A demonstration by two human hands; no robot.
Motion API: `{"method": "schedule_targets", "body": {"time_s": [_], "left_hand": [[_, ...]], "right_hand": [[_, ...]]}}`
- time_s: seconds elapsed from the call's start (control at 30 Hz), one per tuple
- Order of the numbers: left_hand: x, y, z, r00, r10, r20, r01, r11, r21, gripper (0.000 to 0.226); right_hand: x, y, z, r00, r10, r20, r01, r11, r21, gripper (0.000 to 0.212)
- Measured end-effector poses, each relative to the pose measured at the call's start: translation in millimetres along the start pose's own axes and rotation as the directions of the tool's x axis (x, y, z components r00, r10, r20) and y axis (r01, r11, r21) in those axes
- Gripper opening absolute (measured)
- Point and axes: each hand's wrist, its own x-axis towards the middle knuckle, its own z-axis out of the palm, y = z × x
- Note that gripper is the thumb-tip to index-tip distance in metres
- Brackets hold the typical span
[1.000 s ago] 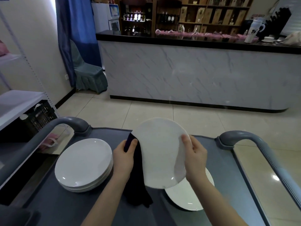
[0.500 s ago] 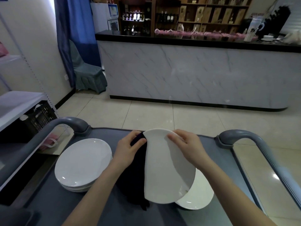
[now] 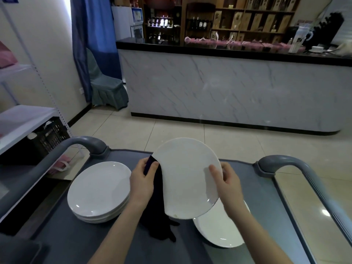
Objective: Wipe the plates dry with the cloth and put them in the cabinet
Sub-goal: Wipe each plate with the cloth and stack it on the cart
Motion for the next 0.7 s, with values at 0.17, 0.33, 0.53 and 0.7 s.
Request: {"method": "schedule_targets", "body": {"time_s": [0.17,0.33,0.53,0.7], "left_hand": [[10.5,23.0,-8.8,0.906,0.170,0.388,-0.238,0.962,0.135,0.015],[5.8,23.0,0.4,0.885,0.110,0.452,-0.191,0.972,0.138,0.007],[-11.6,-1.5,9.5,0.999,-0.052,0.001,0.052,0.999,0.007,0.006],[-11.0,-2.8,7.8,1.000,-0.030,-0.006,0.030,0.999,-0.018,0.008]], "right_hand": [[21.2,-27.4,-15.0,0.903,0.005,0.429,0.121,0.956,-0.266,0.008],[16.3,-21.2,-1.7,0.921,-0.044,0.388,0.169,0.940,-0.295,0.015],[3.3,-9.8,16.5,0.974,0.036,-0.223,-0.006,0.991,0.132,0.027],[-4.2,-5.6,18.6,0.976,0.037,-0.216,-0.015,0.994,0.105,0.026]]}}
